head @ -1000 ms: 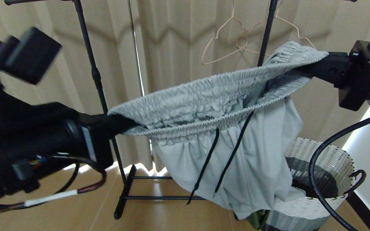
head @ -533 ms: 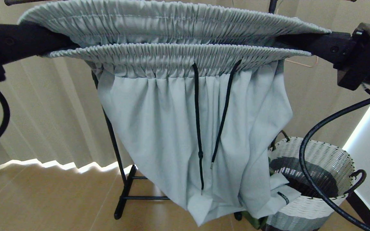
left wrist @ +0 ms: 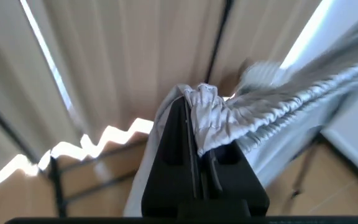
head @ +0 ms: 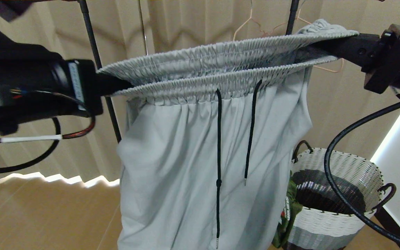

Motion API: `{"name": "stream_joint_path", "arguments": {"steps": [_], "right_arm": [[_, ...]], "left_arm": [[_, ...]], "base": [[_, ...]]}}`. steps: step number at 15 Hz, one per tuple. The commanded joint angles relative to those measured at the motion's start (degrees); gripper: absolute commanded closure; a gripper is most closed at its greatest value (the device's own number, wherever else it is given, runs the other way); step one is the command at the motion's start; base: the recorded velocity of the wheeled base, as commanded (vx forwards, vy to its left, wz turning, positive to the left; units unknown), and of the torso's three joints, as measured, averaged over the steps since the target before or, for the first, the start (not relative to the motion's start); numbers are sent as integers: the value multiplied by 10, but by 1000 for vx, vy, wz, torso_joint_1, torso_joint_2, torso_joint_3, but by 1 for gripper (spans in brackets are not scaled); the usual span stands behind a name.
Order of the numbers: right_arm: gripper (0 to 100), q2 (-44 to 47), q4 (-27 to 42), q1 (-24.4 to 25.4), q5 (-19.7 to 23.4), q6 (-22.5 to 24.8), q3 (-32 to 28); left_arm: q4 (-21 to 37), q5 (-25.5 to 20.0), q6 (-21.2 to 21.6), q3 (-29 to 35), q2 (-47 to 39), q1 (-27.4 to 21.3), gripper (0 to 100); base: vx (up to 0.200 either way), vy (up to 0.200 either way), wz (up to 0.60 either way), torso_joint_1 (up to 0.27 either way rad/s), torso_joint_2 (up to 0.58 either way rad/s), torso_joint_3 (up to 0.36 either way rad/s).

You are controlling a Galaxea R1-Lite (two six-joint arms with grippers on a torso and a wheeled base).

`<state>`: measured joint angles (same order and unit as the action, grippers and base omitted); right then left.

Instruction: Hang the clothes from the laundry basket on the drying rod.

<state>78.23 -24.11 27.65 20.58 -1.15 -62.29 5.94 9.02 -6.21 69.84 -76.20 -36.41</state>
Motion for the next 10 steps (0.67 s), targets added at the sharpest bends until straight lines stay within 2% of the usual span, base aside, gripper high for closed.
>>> {"name": "stream_joint_path", "arguments": {"steps": [1, 5, 6, 8, 10], "right_arm": [[100, 10, 0, -3, 1, 1, -2], [100, 42, 3, -26, 0, 4, -1], [100, 48, 3, -29, 0, 4, -1], [100, 47, 4, -30, 0, 4, 2], [100, 50, 5, -35, 0, 4, 1]], "left_arm": [[0, 2, 16, -1, -76, 19, 100], [0, 3, 17, -2, -89, 20, 100], [1, 4, 22, 7, -86, 24, 100], [3, 5, 59, 45, -93, 33, 100], [3, 9, 68, 78, -106, 29, 100]], "base": [[0, 0, 0, 0, 0, 0], [0, 0, 0, 0, 0, 0], [0, 0, 0, 0, 0, 0], [0, 0, 0, 0, 0, 0], [0, 0, 0, 0, 0, 0]]}}
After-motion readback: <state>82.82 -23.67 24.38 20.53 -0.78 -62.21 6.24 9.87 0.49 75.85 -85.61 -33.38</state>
